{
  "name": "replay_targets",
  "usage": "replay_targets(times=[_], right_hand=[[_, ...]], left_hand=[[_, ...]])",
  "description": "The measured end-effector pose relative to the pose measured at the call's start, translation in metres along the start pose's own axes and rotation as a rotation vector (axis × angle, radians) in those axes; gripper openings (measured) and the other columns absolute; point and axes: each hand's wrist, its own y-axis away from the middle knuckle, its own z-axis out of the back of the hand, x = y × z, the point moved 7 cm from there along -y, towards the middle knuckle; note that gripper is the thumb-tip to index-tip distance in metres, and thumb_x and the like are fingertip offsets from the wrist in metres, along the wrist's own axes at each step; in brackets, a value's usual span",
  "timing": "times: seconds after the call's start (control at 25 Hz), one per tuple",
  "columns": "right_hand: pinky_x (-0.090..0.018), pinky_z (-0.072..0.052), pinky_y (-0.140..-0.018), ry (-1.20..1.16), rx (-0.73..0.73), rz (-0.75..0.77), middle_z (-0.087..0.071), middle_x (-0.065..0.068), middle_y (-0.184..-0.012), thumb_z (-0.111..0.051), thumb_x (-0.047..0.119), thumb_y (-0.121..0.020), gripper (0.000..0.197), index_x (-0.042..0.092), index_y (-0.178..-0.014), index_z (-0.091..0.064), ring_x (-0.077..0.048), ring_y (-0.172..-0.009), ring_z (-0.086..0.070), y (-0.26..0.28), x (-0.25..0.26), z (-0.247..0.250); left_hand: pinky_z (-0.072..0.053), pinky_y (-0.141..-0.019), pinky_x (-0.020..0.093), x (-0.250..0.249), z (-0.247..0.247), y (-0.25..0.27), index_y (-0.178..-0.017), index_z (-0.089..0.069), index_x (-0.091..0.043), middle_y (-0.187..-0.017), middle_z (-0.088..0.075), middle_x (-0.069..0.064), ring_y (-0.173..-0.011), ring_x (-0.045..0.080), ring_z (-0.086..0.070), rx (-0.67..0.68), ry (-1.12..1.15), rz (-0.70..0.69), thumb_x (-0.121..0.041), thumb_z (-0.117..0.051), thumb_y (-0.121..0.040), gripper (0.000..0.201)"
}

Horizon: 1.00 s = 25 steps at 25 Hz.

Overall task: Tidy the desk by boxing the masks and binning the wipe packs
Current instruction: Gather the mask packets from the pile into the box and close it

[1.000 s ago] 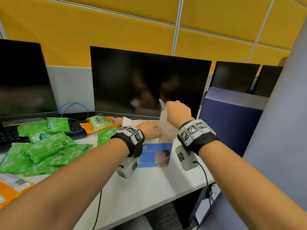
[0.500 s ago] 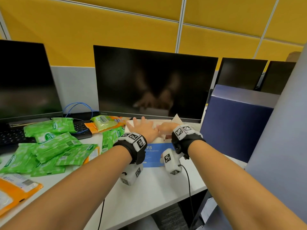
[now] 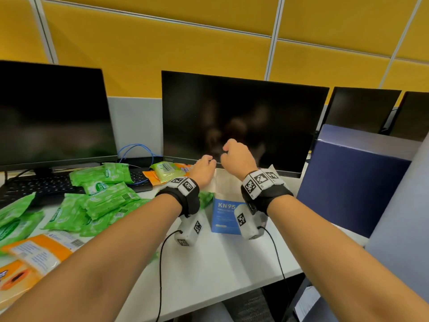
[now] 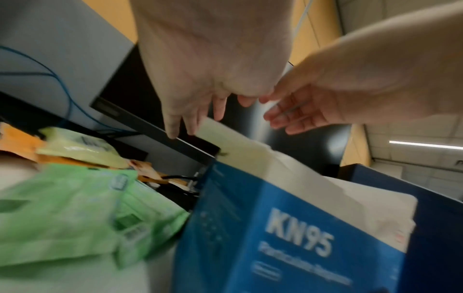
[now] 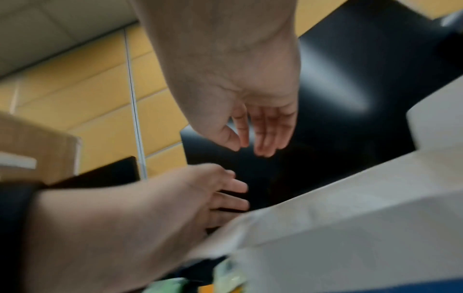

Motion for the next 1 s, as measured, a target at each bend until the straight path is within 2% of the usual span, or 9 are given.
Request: replay_targets(times=[0.08,0.16,0.28,0.36,0.48,0.64,0.8,0.92,1.0], right_hand=[[-0.031,-0.049,-0.086,-0.182,0.118,0.088,-0.066,-0.009,-0.11,-0.052,0.014,-0.086,0.023,0.011,-0.104,-0.066,-0.025,-0.105,-0.061,0.004,0.039,-0.029],[-0.034,-0.052,-0.086,-0.169,0.334,0.101,-0.067,-0.016,-0.106,-0.051,0.01,-0.088,0.021,0.005,-0.102,-0.066,-0.029,-0.099,-0.064,0.016,0.062,-0.078],[-0.039,-0.047,-0.094,0.089,0.558,0.044,-0.057,-0.023,-0.125,-0.047,0.012,-0.094,0.033,-0.001,-0.123,-0.057,-0.036,-0.116,-0.057,0.032,0.048,-0.134],[-0.038,-0.042,-0.099,0.266,0.575,0.014,-0.053,-0.021,-0.133,-0.046,0.015,-0.096,0.038,0.0,-0.129,-0.054,-0.035,-0.124,-0.05,0.028,0.027,-0.146],[-0.037,-0.041,-0.1,0.218,0.541,-0.038,-0.053,-0.019,-0.133,-0.047,0.017,-0.094,0.039,0.001,-0.129,-0.054,-0.034,-0.125,-0.05,-0.001,0.018,-0.162],[-0.036,-0.04,-0.104,-0.005,0.446,-0.13,-0.051,-0.014,-0.137,-0.051,0.026,-0.089,0.049,0.006,-0.134,-0.05,-0.031,-0.126,-0.048,-0.038,0.024,-0.193],[-0.037,-0.038,-0.104,0.004,0.464,-0.318,-0.051,-0.016,-0.138,-0.038,0.048,-0.096,0.062,0.003,-0.137,-0.047,-0.034,-0.126,-0.049,-0.057,-0.007,-0.22],[-0.036,-0.043,-0.1,0.028,0.483,-0.229,-0.057,-0.019,-0.131,-0.038,0.021,-0.099,0.037,-0.001,-0.122,-0.057,-0.034,-0.121,-0.054,-0.071,-0.011,-0.241],[-0.034,-0.045,-0.096,-0.006,0.44,-0.303,-0.059,-0.019,-0.127,-0.045,0.014,-0.095,0.027,0.0,-0.112,-0.06,-0.034,-0.118,-0.055,-0.074,-0.02,-0.247]], left_hand=[[-0.04,-0.098,0.038,0.029,0.02,-0.001,-0.133,-0.047,-0.005,-0.135,-0.052,0.019,-0.122,0.033,-0.049,0.033,-0.143,-0.007,-0.018,-0.036,-0.1,0.037],[-0.042,-0.097,0.041,0.072,0.037,-0.001,-0.131,-0.05,0.002,-0.132,-0.054,0.023,-0.12,0.036,-0.052,0.096,-0.298,0.078,-0.009,-0.036,-0.099,0.037],[-0.043,-0.091,0.037,0.138,0.064,0.002,-0.111,-0.061,0.004,-0.118,-0.061,0.021,-0.111,0.035,-0.056,0.14,-0.466,0.197,-0.014,-0.035,-0.099,0.034],[-0.039,-0.08,0.031,0.165,0.077,0.005,-0.091,-0.058,-0.001,-0.098,-0.057,0.015,-0.096,0.028,-0.054,0.144,-0.465,0.233,-0.019,-0.037,-0.099,0.029],[-0.034,-0.071,0.029,0.181,0.081,0.0,-0.08,-0.054,-0.008,-0.086,-0.051,0.01,-0.087,0.023,-0.047,0.146,-0.371,0.275,-0.021,-0.041,-0.099,0.027],[-0.044,-0.085,0.033,0.179,0.065,-0.019,-0.104,-0.063,-0.006,-0.105,-0.057,0.014,-0.099,0.025,-0.055,0.183,-0.184,0.286,-0.023,-0.047,-0.098,0.024],[-0.048,-0.09,0.039,0.197,0.057,-0.038,-0.07,-0.052,-0.017,-0.08,-0.056,0.007,-0.087,0.024,-0.052,0.116,0.042,0.387,-0.024,-0.051,-0.095,0.025],[-0.043,-0.076,0.034,0.21,0.055,-0.05,-0.066,-0.047,-0.018,-0.072,-0.049,0.004,-0.079,0.024,-0.052,0.038,0.232,0.468,-0.029,-0.053,-0.095,0.032],[-0.036,-0.069,0.03,0.215,0.054,-0.054,-0.065,-0.044,-0.018,-0.07,-0.044,0.003,-0.07,0.02,-0.048,0.022,0.219,0.484,-0.036,-0.055,-0.093,0.036]])
